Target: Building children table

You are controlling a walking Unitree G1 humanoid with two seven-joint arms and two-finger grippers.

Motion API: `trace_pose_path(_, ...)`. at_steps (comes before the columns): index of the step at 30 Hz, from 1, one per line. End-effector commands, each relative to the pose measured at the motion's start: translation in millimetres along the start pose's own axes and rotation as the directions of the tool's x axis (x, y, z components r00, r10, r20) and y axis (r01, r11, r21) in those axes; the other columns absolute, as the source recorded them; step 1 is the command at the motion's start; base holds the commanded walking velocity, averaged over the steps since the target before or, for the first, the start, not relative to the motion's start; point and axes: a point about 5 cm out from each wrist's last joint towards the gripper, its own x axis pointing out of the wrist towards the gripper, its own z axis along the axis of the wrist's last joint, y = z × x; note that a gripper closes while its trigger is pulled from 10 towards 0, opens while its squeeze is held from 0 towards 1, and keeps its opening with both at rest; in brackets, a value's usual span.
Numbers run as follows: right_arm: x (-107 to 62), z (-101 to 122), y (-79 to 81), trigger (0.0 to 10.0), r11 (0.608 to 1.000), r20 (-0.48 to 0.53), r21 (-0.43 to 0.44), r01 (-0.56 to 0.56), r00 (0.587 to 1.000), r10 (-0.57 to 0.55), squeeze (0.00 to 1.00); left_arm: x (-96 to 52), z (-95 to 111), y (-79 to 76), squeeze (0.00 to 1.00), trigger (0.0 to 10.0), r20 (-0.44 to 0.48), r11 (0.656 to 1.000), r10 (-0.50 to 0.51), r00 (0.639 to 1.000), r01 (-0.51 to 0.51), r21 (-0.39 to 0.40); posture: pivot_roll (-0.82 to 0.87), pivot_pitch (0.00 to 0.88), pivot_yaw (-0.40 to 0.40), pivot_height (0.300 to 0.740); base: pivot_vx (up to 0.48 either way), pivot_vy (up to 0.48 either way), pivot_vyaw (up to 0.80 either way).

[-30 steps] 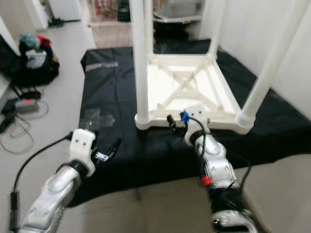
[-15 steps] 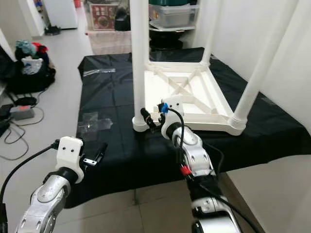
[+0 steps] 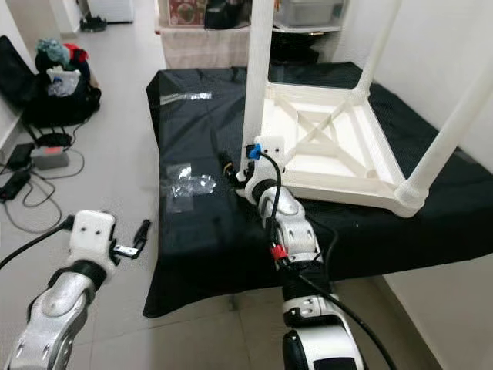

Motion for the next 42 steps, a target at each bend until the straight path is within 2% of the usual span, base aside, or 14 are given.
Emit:
trace_pose_path(1, 3.4, 4, 3.5, 10.0, 1.000, 0.010, -0.006, 0.007, 1.000, -0.007, 0.00, -1.7, -3, 3.8, 0.00, 10.0, -0.019, 1.000, 0.012, 1.000, -0.012, 0.013, -0.04, 0.016, -0.032, 0.740, 0.000, 0.000, 0.00)
trace_pose_path(5, 5.9, 5, -2.9, 10.0, 0.998, 0.005, -0.022, 0.063, 0.998, -0.063, 0.00, -1.9, -3, 3.1, 0.00, 10.0, -0.021, 1.000, 0.014, 1.000, -0.014, 0.015, -0.03, 0.014, -0.035, 0.740, 0.000, 0.000, 0.00)
trace_pose_path(7, 11.3, 8, -11.9, 10.0, 0.987, -0.002, -0.018, 0.159, 0.987, -0.159, 0.00, -1.5, -3, 1.9, 0.00, 10.0, -0.022, 1.000, 0.012, 1.000, -0.011, 0.015, -0.03, 0.021, -0.036, 0.740, 0.000, 0.000, 0.00)
trace_pose_path(13, 21.9, 13, -10.7, 10.0, 0.976, -0.006, 0.002, 0.220, 0.976, -0.220, 0.00, -1.5, -2, -0.6, 0.00, 10.0, -0.020, 1.000, 0.003, 1.000, -0.002, 0.025, -0.01, 0.028, -0.041, 0.740, 0.000, 0.000, 0.00)
trace_pose_path(18, 23.2, 23, -14.5, 10.0, 0.976, 0.024, -0.002, 0.218, 0.976, -0.218, 0.00, -3.3, -2, -1.9, 0.00, 10.0, -0.020, 0.999, 0.000, 1.000, 0.001, 0.033, -0.01, 0.032, -0.047, 0.740, 0.000, 0.000, 0.00)
trace_pose_path(20, 21.5, 24, -20.9, 10.0, 0.972, 0.021, -0.002, 0.233, 0.972, -0.233, 0.00, -4.3, -2, -2.3, 0.00, 10.0, -0.020, 0.999, -0.001, 1.000, 0.002, 0.033, -0.01, 0.038, -0.050, 0.740, 0.000, 0.000, 0.00)
trace_pose_path(22, 18.0, 24, -34.9, 10.0, 0.962, 0.016, -0.002, 0.274, 0.962, -0.274, 0.00, -6.2, -2, -3.8, 0.00, 10.0, -0.023, 1.000, -0.009, 1.000, 0.010, 0.030, 0.00, 0.047, -0.051, 0.740, 0.000, 0.000, 0.00)
trace_pose_path(24, 18.6, 24, -38.4, 10.0, 0.957, 0.018, 0.014, 0.289, 0.957, -0.290, 0.00, -8.0, -1, -4.9, 0.00, 10.0, -0.023, 0.999, -0.014, 1.000, 0.014, 0.028, 0.00, 0.055, -0.049, 0.740, 0.000, 0.000, 0.00)
trace_pose_path(27, 24.0, 26, -31.4, 10.0, 0.962, 0.024, 0.040, 0.271, 0.962, -0.272, 0.00, -10.6, 0, -5.8, 0.00, 10.0, -0.021, 1.000, -0.015, 1.000, 0.016, 0.027, 0.01, 0.067, -0.053, 0.740, 0.000, 0.000, 0.00)
trace_pose_path(33, 39.6, 38, -0.4, 10.0, 0.977, 0.068, 0.109, 0.181, 0.980, -0.189, 0.00, -23.1, 4, -8.8, 0.00, 10.0, -0.022, 1.000, -0.011, 1.000, 0.012, 0.019, 0.05, 0.120, -0.061, 0.740, 0.000, 0.000, 0.00)
trace_pose_path(36, 43.6, 44, 7.1, 10.0, 0.980, 0.079, 0.124, 0.157, 0.983, -0.168, 0.00, -30.7, 6, -10.3, 0.00, 10.0, -0.025, 1.000, -0.010, 1.000, 0.010, 0.013, 0.06, 0.139, -0.065, 0.740, 0.000, 0.000, 0.00)
trace_pose_path(40, 45.5, 50, 8.7, 10.0, 0.981, 0.099, 0.124, 0.151, 0.981, -0.164, 0.00, -34.3, 7, -10.9, 0.00, 10.0, -0.029, 1.000, -0.009, 1.000, 0.009, 0.012, 0.07, 0.152, -0.069, 0.740, 0.000, 0.000, 0.00)
trace_pose_path(41, 46.2, 53, 5.7, 4.4, 0.977, 0.107, 0.121, 0.176, 0.976, -0.189, 0.00, -36.8, 7, -11.4, 0.00, 10.0, -0.031, 1.000, -0.007, 0.999, 0.008, 0.011, 0.07, 0.157, -0.069, 0.740, 0.000, 0.000, 0.00)
trace_pose_path(42, 46.6, 53, 4.7, 4.4, 0.976, 0.108, 0.121, 0.183, 0.975, -0.196, 0.00, -37.4, 8, -11.6, 0.00, 10.0, -0.033, 1.000, -0.007, 0.999, 0.008, 0.011, 0.07, 0.157, -0.069, 0.740, 0.000, 0.000, 0.00)
